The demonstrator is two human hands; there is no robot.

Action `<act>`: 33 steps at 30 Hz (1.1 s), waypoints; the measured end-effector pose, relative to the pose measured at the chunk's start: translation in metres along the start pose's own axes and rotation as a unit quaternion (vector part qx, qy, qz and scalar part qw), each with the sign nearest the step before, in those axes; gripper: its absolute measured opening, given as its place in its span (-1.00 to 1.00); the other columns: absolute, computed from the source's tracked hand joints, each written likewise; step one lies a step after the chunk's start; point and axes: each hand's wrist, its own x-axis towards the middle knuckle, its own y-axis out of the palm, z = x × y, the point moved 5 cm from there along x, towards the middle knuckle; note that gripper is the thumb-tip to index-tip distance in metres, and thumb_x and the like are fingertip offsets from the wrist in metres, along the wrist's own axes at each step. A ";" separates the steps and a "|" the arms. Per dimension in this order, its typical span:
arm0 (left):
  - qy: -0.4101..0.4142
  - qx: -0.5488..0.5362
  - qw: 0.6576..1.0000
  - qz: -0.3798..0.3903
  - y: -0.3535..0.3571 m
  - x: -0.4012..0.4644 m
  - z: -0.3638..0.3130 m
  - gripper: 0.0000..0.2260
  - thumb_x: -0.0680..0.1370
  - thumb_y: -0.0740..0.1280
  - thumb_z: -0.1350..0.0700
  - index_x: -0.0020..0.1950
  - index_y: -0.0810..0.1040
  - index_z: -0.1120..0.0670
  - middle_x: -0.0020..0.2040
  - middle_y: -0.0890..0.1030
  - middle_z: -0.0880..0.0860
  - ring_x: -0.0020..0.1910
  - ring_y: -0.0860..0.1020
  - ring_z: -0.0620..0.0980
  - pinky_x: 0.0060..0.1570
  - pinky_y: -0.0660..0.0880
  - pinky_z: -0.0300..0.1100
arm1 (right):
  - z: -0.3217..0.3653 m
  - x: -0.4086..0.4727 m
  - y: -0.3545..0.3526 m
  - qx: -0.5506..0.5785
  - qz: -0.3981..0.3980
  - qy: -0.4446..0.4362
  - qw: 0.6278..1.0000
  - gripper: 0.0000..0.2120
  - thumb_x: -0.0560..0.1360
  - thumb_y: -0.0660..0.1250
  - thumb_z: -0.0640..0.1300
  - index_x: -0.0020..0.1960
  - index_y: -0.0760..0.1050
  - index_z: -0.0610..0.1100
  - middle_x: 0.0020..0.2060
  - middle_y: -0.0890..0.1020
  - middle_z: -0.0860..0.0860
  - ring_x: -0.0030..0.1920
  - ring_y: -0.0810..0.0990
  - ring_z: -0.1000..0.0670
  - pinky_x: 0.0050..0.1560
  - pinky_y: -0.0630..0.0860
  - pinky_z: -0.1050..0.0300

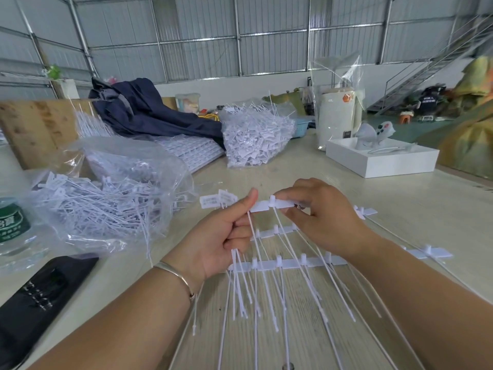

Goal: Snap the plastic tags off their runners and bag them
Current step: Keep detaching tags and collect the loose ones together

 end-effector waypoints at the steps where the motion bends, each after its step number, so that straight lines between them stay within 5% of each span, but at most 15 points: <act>1: 0.006 0.010 1.000 -0.008 -0.001 0.000 0.000 -0.74 0.36 0.47 0.01 -0.48 0.50 0.00 -0.46 0.17 -0.10 -0.62 0.11 -0.20 -0.70 0.05 -0.39 | 0.002 0.000 -0.001 0.002 -0.003 -0.005 1.000 -0.78 0.53 0.35 -0.21 0.12 0.64 -0.01 -0.19 0.59 0.01 -0.10 0.49 0.01 -0.08 0.40 0.13; 4: 0.021 0.019 0.999 -0.030 -0.004 0.001 -0.001 -0.74 0.37 0.46 0.12 -0.48 0.49 -0.01 -0.46 0.14 -0.09 -0.61 0.09 -0.20 -0.69 0.03 -0.37 | 0.005 -0.002 -0.005 0.047 0.008 0.001 0.999 -0.83 0.51 0.38 -0.16 0.07 0.65 0.00 -0.15 0.64 0.02 -0.10 0.54 0.03 -0.06 0.47 0.12; 7: 0.030 0.013 0.999 -0.032 -0.006 0.000 -0.003 -0.75 0.37 0.45 0.11 -0.47 0.48 0.00 -0.44 0.15 -0.09 -0.60 0.09 -0.20 -0.69 0.02 -0.37 | 0.004 -0.003 -0.009 0.115 0.017 0.025 0.993 -0.89 0.53 0.35 -0.01 -0.09 0.64 0.02 -0.32 0.59 0.02 -0.30 0.48 0.03 -0.22 0.39 0.10; 10: 0.038 0.015 0.999 -0.022 -0.005 -0.002 -0.005 -0.77 0.37 0.45 0.10 -0.48 0.55 0.02 -0.46 0.18 -0.10 -0.60 0.09 -0.19 -0.69 0.02 -0.37 | -0.003 0.000 -0.012 0.049 0.014 0.057 0.997 -0.53 0.53 0.25 0.17 -0.34 0.40 -0.19 -0.48 0.30 -0.02 -0.42 0.27 0.02 -0.33 0.20 0.11; 13: 0.031 0.006 0.999 -0.009 -0.004 -0.003 -0.005 -0.79 0.34 0.48 0.11 -0.43 0.51 -0.01 -0.46 0.16 -0.10 -0.60 0.09 -0.20 -0.69 0.03 -0.37 | -0.008 0.000 -0.018 0.036 0.012 0.096 0.995 -0.44 0.46 0.30 0.25 -0.41 0.18 -0.14 -0.51 0.20 0.06 -0.44 0.20 0.06 -0.34 0.16 0.14; 16: 0.028 0.012 1.000 -0.007 -0.004 -0.002 -0.003 -0.74 0.30 0.50 0.11 -0.37 0.41 -0.01 -0.46 0.14 -0.10 -0.61 0.09 -0.20 -0.69 0.04 -0.37 | -0.018 0.000 -0.022 0.062 0.010 0.142 0.988 -0.40 0.34 0.35 0.35 -0.39 0.26 -0.16 -0.50 0.25 0.07 -0.45 0.23 0.09 -0.31 0.20 0.15; 24: -0.017 -0.020 0.997 0.075 0.006 -0.005 0.002 -0.82 0.42 0.43 0.08 -0.39 0.55 -0.02 -0.49 0.17 -0.12 -0.64 0.15 -0.20 -0.68 0.04 -0.40 | -0.010 -0.003 -0.008 0.260 0.074 0.174 0.947 -0.41 0.24 0.42 0.31 -0.34 0.34 -0.23 -0.45 0.20 -0.02 -0.46 0.16 0.08 -0.50 0.15 0.33; 29: -0.057 -0.041 0.986 0.150 0.016 -0.008 0.011 -0.68 0.27 0.60 0.02 -0.26 0.45 -0.02 -0.50 0.22 -0.11 -0.62 0.16 -0.21 -0.69 0.08 -0.41 | 0.003 -0.004 0.000 0.304 0.107 0.156 0.934 -0.49 0.26 0.39 0.29 -0.32 0.40 -0.17 -0.37 0.24 -0.08 -0.37 0.21 0.06 -0.36 0.19 0.29; 33: -0.062 -0.044 0.978 0.196 0.022 -0.010 0.012 -0.64 0.20 0.67 0.05 -0.24 0.51 0.01 -0.47 0.25 -0.10 -0.63 0.20 -0.23 -0.67 0.05 -0.41 | 0.008 -0.004 0.003 0.351 0.110 0.142 0.919 -0.26 0.29 0.36 0.28 -0.10 0.43 -0.46 -0.31 0.31 -0.09 -0.28 0.28 0.03 -0.16 0.25 0.19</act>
